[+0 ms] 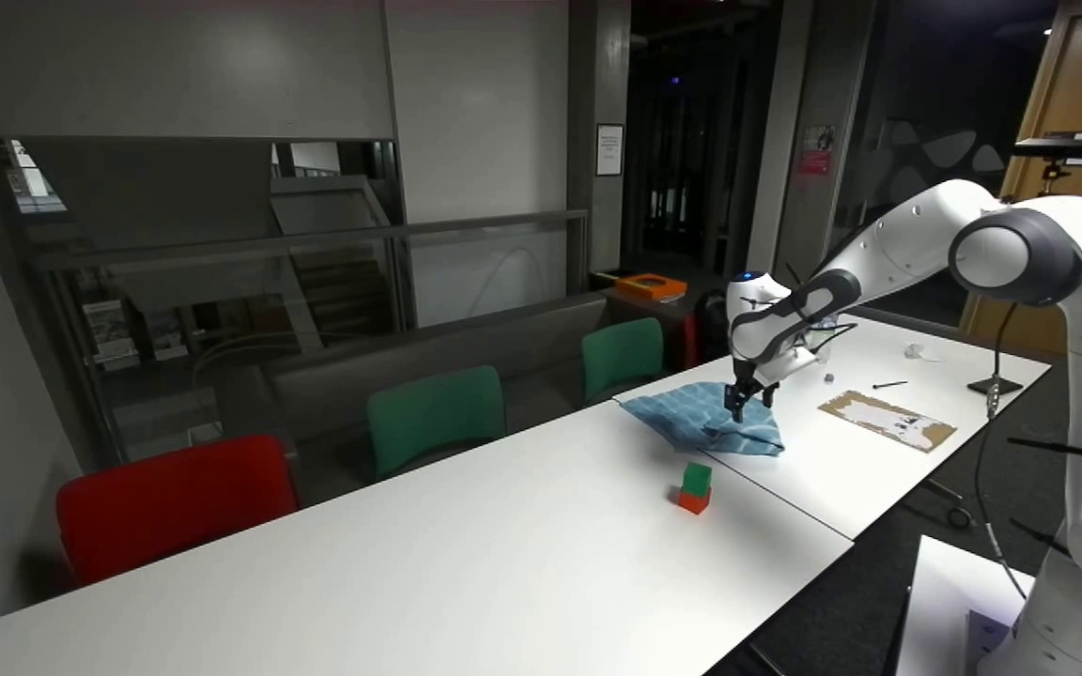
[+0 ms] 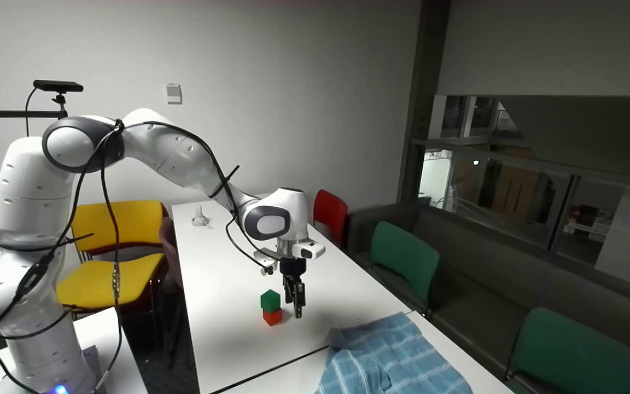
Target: Unfold the blue towel
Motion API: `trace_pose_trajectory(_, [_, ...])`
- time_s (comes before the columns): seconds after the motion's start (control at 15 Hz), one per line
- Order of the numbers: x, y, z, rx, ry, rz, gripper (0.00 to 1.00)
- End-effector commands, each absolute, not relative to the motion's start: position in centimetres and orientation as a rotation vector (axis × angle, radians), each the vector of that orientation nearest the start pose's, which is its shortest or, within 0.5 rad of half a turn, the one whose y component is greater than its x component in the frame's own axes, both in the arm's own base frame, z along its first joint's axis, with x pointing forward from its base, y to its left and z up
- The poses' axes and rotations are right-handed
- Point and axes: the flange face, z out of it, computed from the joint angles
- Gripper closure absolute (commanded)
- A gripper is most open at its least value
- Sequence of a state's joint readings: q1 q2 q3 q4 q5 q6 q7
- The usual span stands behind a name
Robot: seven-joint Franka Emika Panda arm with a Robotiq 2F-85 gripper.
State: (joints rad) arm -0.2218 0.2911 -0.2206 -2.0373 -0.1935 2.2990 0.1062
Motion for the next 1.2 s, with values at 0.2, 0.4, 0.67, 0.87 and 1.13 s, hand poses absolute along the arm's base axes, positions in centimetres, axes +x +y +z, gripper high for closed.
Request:
trace_pose_trajectory(0.2, [55.2,-28.1,29.5,-3.298,0.65,0.037,0.0])
trace_pose_trajectory(0.4, [56.4,-30.1,28.9,-3.313,0.633,0.039,0.0])
trace_pose_trajectory(0.67, [58.5,-32.5,27.7,-3.336,0.538,0.035,0.0])
trace_pose_trajectory(0.87, [60.0,-33.2,26.9,-3.364,0.429,0.06,0.0])
trace_pose_trajectory(1.13, [62.1,-33.5,25.4,-3.385,0.294,0.102,0.0])
